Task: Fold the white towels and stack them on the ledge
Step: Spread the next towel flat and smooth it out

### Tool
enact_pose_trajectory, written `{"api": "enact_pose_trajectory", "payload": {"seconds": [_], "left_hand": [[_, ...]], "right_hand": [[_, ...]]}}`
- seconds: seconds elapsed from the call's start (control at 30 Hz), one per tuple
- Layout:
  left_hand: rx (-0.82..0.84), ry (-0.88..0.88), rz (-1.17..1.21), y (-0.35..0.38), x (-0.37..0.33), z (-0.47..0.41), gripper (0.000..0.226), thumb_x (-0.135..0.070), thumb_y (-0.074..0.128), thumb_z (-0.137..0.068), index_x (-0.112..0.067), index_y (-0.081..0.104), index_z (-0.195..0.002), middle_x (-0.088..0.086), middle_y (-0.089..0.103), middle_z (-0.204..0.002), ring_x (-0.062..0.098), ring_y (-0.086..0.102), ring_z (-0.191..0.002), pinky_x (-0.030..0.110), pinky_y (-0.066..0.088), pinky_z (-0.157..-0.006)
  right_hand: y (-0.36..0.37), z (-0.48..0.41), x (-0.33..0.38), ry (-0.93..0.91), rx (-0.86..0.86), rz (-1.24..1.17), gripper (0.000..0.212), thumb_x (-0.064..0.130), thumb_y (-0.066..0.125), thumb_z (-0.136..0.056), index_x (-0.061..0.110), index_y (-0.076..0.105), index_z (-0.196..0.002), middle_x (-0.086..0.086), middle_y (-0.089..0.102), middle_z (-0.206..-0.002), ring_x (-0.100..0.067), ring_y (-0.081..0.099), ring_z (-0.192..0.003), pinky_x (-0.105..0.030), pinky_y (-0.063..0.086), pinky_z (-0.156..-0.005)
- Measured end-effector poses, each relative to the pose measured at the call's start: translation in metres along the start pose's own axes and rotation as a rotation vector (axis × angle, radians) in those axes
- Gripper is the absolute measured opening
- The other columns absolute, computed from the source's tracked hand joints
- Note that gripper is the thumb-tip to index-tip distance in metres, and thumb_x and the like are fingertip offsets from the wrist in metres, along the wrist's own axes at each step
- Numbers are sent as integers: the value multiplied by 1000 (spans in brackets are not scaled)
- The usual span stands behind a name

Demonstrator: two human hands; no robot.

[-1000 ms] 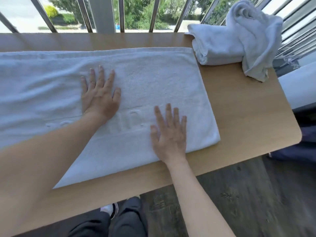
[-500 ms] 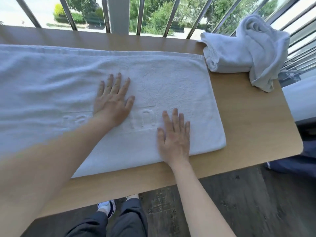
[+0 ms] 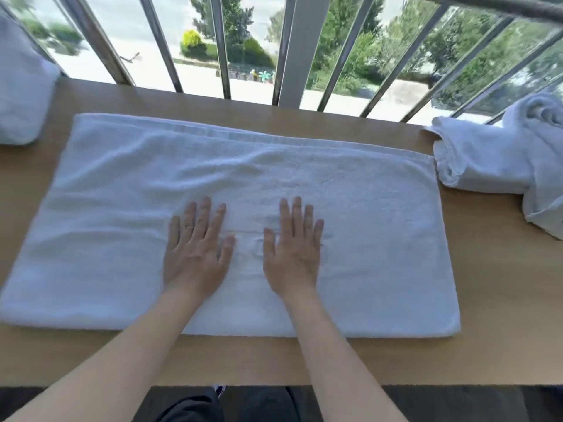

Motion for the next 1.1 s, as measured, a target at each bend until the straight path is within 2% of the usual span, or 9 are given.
{"api": "enact_pose_trajectory", "payload": {"seconds": [0.07, 0.13, 0.3, 0.5, 0.8, 1.1], "left_hand": [[6, -5, 30, 0, 2, 1, 65, -55, 6, -98, -31, 1, -159, -5, -9, -166, 17, -12, -153, 40, -9, -123], [-3, 8, 51, -2, 2, 0, 63, -51, 6, -99, -30, 3, -158, -5, -7, -166, 17, -11, -153, 38, -10, -123], [-28, 185, -1, -6, 9, -11, 60, -42, 23, -102, -21, 20, -158, 4, 12, -166, 27, 6, -154, 49, 6, -124], [-51, 306, 3, -17, 15, -58, 56, -41, 26, -102, -23, 35, -154, 4, 24, -163, 29, 20, -151, 53, 14, -122], [-20, 304, 53, -25, 26, -123, 59, -41, 19, -100, -35, 18, -158, -7, 8, -167, 19, 4, -154, 44, 1, -124], [-30, 142, 79, -35, 35, -164, 60, -45, 16, -99, -37, 13, -158, -5, 6, -167, 18, -1, -154, 40, -7, -123]], "right_hand": [[16, -21, 37, -30, 24, -39, 64, 48, 20, -103, 25, 4, -160, 0, -6, -167, -20, -12, -153, -44, -12, -122], [24, -44, 54, -8, 45, -29, 64, 48, 22, -104, 25, 2, -160, 0, -8, -167, -21, -13, -153, -44, -13, -121], [29, -66, 46, 73, 30, 63, 66, 50, 24, -101, 32, -1, -159, 1, -11, -167, -19, -17, -152, -49, -12, -121], [32, -66, 52, 97, -64, 76, 69, 49, 32, -96, 32, 13, -159, 0, 5, -168, -22, -4, -154, -51, -4, -122], [34, -70, 51, 116, -142, 74, 68, 45, 42, -93, 29, 27, -157, -3, 21, -165, -24, 11, -154, -53, 8, -122], [37, -71, 50, 110, -180, 91, 67, 44, 42, -93, 27, 29, -156, -2, 21, -165, -24, 11, -153, -54, 11, -122]]}}
Point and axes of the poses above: each hand's wrist, its own z-axis away from the middle knuckle, its own y-axis out of the palm, x = y × z, the point moved 1 cm from there along -z, towards the middle knuckle
